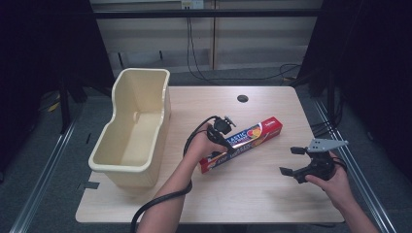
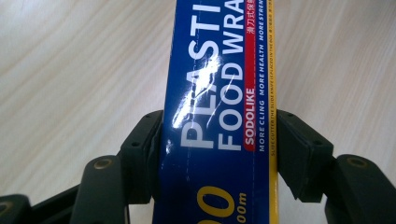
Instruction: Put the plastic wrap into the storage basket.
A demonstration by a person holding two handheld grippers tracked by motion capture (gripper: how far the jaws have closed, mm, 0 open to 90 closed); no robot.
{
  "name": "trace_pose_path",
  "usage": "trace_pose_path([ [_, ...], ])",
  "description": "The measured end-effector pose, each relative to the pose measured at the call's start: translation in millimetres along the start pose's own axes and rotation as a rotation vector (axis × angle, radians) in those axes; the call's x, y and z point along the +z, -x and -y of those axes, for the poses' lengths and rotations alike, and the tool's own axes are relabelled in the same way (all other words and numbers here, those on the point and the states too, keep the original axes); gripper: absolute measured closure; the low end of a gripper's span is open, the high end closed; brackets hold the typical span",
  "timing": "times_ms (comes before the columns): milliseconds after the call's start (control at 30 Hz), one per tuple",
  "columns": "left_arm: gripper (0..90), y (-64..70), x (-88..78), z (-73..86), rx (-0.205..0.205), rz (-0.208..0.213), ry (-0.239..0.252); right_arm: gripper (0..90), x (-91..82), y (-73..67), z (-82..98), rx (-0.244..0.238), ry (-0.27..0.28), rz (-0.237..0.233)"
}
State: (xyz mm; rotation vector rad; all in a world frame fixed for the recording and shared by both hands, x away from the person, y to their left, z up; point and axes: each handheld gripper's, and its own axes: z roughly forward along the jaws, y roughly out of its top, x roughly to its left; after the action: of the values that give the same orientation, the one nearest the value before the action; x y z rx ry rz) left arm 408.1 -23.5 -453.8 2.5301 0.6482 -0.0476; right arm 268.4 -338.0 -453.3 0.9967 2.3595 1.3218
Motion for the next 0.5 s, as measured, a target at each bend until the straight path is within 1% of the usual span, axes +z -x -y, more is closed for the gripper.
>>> trace_pose_path([
  [33,38.5,-0.1,-1.6,2.3,0.005,-0.004,-0.004,4.7,-0.1,0.2,0.0,0.000,0.000,-0.001],
  [67,38.0,0.2,-3.6,5.4,-0.010,-0.002,-0.005,4.7,-0.2,0.2,-0.2,0.005,0.002,0.001],
  [100,37.5,-0.4,-3.9,6.3,-0.005,-0.005,-0.005,4.7,-0.2,0.1,-0.4,0.006,0.002,0.000],
  [133,36.7,-1.1,-4.9,6.3,-0.017,-0.002,-0.014,4.7,-0.2,0.0,-0.5,0.005,0.002,0.000],
  [167,35.4,-1.5,-4.6,6.3,-0.035,-0.001,-0.007,4.7,-0.2,-0.1,-0.7,0.001,0.003,0.006],
  [200,33.7,-2.6,-3.9,5.0,-0.034,-0.004,-0.010,4.7,-0.2,-0.2,-0.7,0.001,0.003,0.006],
  [233,30.4,-2.8,-3.1,3.8,-0.037,-0.007,-0.026,4.7,-0.3,-0.4,-0.7,0.003,0.002,0.005],
  [267,28.3,-3.6,-1.5,2.4,-0.030,-0.008,-0.024,4.7,-0.2,-0.2,-0.7,0.001,0.003,0.006],
  [300,26.5,-3.3,-0.4,1.4,-0.037,-0.013,-0.019,4.7,-0.1,-0.2,-0.7,0.002,0.003,0.004],
  [333,25.6,-3.7,0.6,-0.8,-0.042,-0.007,-0.017,4.7,-0.3,-0.3,-0.6,0.003,0.002,0.006],
  [500,19.6,-3.3,5.9,-11.2,-0.048,-0.024,-0.019,4.8,-0.9,0.6,0.0,0.009,0.002,0.001],
])
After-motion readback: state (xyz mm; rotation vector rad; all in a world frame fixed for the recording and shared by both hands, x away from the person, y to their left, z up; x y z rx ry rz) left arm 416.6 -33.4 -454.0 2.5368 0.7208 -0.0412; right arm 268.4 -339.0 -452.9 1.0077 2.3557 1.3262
